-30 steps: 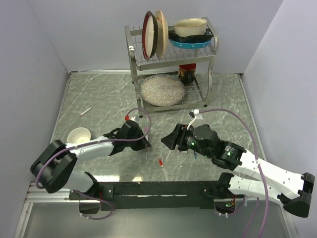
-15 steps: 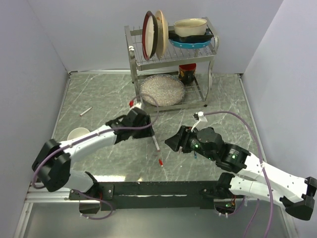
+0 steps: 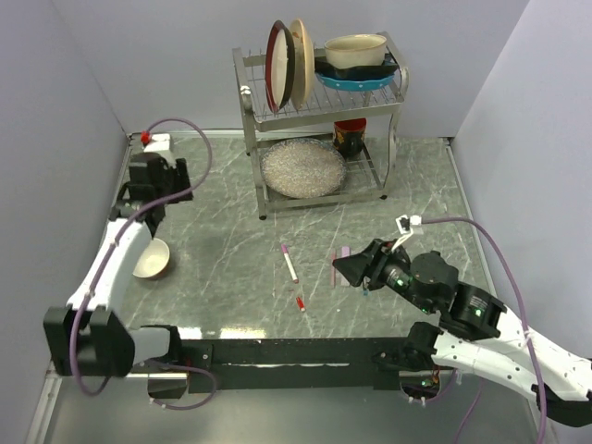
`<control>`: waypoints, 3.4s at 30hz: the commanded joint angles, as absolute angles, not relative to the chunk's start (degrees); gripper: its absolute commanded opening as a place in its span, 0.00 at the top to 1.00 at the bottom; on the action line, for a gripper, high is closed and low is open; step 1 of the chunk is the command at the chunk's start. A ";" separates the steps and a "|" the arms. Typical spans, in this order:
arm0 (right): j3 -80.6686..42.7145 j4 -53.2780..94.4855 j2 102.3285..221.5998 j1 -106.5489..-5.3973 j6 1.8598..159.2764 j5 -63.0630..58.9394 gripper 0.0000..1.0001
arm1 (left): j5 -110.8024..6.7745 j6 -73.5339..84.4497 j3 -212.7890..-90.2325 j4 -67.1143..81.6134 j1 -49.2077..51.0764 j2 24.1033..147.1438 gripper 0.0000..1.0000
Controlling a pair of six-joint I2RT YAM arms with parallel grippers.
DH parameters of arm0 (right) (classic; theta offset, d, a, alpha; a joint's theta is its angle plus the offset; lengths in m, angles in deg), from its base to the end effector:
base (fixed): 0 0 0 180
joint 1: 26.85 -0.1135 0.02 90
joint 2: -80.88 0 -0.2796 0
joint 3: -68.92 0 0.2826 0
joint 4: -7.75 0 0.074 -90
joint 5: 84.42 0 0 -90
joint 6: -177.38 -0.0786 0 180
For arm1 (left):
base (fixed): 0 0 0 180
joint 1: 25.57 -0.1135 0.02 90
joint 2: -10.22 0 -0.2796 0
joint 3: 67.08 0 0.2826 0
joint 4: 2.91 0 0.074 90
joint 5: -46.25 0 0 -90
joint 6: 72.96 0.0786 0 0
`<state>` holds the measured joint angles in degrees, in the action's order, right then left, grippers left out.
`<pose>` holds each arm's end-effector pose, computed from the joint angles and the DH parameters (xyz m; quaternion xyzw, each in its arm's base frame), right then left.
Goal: Insert the pens into the pen caps
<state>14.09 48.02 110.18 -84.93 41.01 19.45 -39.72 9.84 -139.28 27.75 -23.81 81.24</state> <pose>0.1093 0.1399 0.3339 -0.0069 0.7896 0.4205 0.4469 0.3443 -0.0051 0.3087 -0.0587 0.8614 -0.0091 0.5044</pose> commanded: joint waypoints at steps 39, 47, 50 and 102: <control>9.81 49.36 112.97 -84.59 47.92 27.90 0.33 | -46.57 26.01 -157.40 29.31 -39.37 126.06 0.68; 10.16 49.71 111.73 -84.50 46.43 26.32 0.33 | -44.89 22.76 -151.59 27.64 -34.62 121.93 0.99; 9.64 49.98 111.47 -84.59 45.29 25.01 0.33 | -45.95 19.77 -149.40 25.45 -31.46 118.51 0.99; 5.77 23.18 145.83 -84.41 29.55 13.14 0.56 | -78.03 -28.13 -101.14 -15.52 9.50 53.37 0.99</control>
<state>8.60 25.79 144.94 -84.71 29.54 13.37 -76.26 -26.77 -101.03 -11.49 9.40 54.18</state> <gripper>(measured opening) 0.472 0.040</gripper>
